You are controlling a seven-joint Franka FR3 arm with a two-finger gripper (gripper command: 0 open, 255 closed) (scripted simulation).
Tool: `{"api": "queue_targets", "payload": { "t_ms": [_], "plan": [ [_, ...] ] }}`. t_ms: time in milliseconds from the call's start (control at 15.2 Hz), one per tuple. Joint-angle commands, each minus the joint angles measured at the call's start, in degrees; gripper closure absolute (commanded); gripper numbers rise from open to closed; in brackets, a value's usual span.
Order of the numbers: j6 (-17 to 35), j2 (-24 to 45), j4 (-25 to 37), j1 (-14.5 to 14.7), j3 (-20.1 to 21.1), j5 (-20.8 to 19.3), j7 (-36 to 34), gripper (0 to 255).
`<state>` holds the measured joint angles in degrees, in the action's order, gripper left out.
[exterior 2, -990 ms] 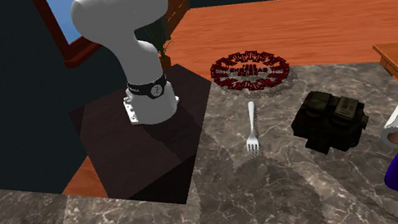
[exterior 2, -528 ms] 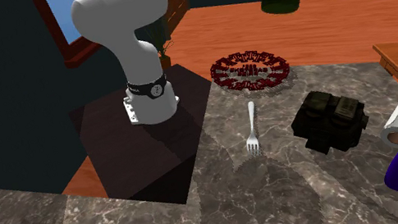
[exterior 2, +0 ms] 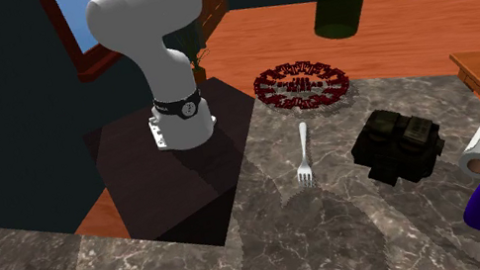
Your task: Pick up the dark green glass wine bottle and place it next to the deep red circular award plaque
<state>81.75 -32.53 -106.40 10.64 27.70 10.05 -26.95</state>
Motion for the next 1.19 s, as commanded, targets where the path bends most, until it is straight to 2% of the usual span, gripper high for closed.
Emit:
{"api": "queue_targets", "payload": {
  "t_ms": [0, 1122],
  "plan": [
    [1.4, -0.8, -2.1, 0.2, 0.0, 0.3, 0.1, 255],
    [13.5, -5.5, -18.7, 1.9, 1.2, 2.7, 0.8, 255]
  ]
}}
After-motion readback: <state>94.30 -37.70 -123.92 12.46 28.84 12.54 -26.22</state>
